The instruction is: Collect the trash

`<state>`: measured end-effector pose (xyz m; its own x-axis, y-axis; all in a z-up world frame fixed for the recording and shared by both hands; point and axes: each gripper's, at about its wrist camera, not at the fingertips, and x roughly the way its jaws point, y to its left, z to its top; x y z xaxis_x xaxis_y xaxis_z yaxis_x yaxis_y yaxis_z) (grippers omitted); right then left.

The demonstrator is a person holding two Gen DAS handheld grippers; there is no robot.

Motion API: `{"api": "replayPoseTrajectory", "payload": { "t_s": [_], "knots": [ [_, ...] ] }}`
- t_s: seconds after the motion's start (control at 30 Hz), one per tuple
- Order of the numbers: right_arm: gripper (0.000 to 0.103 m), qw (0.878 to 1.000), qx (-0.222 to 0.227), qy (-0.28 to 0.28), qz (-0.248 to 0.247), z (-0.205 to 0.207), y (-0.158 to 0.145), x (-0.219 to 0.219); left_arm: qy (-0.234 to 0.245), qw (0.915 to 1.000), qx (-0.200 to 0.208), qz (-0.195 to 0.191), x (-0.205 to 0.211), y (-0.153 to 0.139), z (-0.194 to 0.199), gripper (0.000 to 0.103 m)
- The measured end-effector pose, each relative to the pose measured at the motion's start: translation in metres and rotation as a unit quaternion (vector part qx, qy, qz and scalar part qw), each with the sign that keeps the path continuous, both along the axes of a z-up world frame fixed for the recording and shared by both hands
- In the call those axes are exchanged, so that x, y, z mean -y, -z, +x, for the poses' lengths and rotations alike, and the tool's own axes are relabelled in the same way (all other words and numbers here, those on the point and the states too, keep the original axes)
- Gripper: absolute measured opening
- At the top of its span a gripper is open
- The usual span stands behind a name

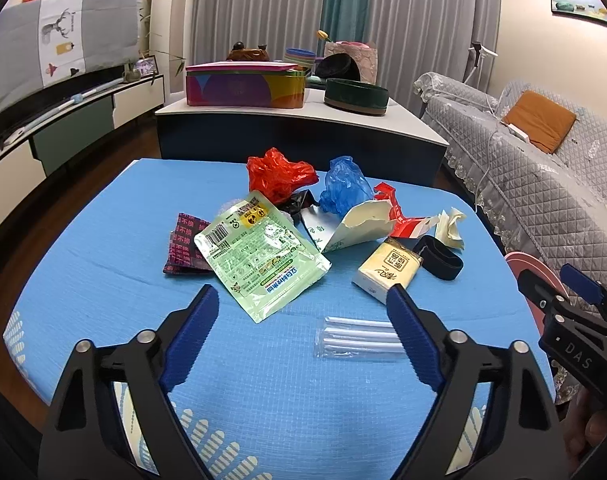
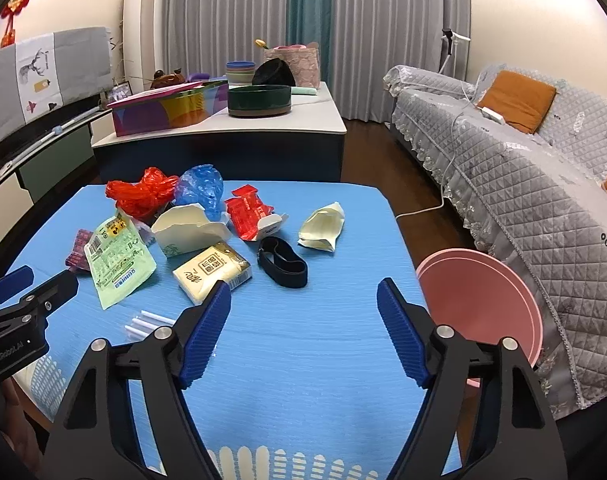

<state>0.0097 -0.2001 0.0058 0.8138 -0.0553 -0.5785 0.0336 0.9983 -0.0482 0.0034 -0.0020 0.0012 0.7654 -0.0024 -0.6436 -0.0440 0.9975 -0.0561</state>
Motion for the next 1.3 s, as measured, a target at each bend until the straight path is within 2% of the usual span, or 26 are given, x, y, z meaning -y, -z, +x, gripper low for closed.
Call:
{"api": "replayPoseTrajectory", "payload": {
  "t_s": [0.17,0.3,0.43,0.5,0.6,0.67,0.93,1.03,1.13,1.3],
  "knots": [
    [0.067,1.0,-0.007,-0.006,0.005,0.01,0.004,-0.003,-0.008,0.9996,-0.028,0.005,-0.004,0.004,0.005,0.073],
    [0.062,1.0,-0.022,-0.004,0.017,0.026,0.011,-0.001,-0.019,0.9993,-0.033,0.0,-0.01,0.007,0.01,0.064],
    [0.06,0.999,-0.032,-0.002,0.026,0.044,0.016,0.002,-0.029,0.9992,-0.027,-0.002,-0.014,0.008,0.015,0.056],
    [0.061,0.999,-0.034,0.0,0.028,0.054,0.017,0.004,-0.034,0.9992,-0.017,0.015,-0.014,0.005,0.019,0.054],
    [0.061,0.999,-0.038,0.001,0.028,0.071,0.021,0.006,-0.035,0.9992,0.003,0.018,-0.017,-0.005,0.027,0.053],
    [0.061,0.999,-0.043,-0.002,0.033,0.081,0.024,0.008,-0.036,0.9993,0.008,-0.006,-0.021,-0.009,0.038,0.053],
    [0.068,0.995,-0.084,-0.024,0.049,0.121,0.048,0.015,-0.033,0.9992,0.022,0.011,-0.036,-0.023,0.1,0.053],
    [0.071,0.993,-0.1,-0.033,0.057,0.13,0.057,0.015,-0.038,0.9991,0.02,0.0,-0.047,-0.018,0.123,0.054],
    [0.072,0.991,-0.113,-0.038,0.055,0.135,0.065,0.013,-0.043,0.9987,0.003,-0.027,-0.055,-0.001,0.142,0.055],
    [0.072,0.989,-0.133,-0.05,0.048,0.139,0.077,0.01,-0.044,0.9985,-0.01,-0.031,-0.049,0.014,0.162,0.055]
  ]
}}
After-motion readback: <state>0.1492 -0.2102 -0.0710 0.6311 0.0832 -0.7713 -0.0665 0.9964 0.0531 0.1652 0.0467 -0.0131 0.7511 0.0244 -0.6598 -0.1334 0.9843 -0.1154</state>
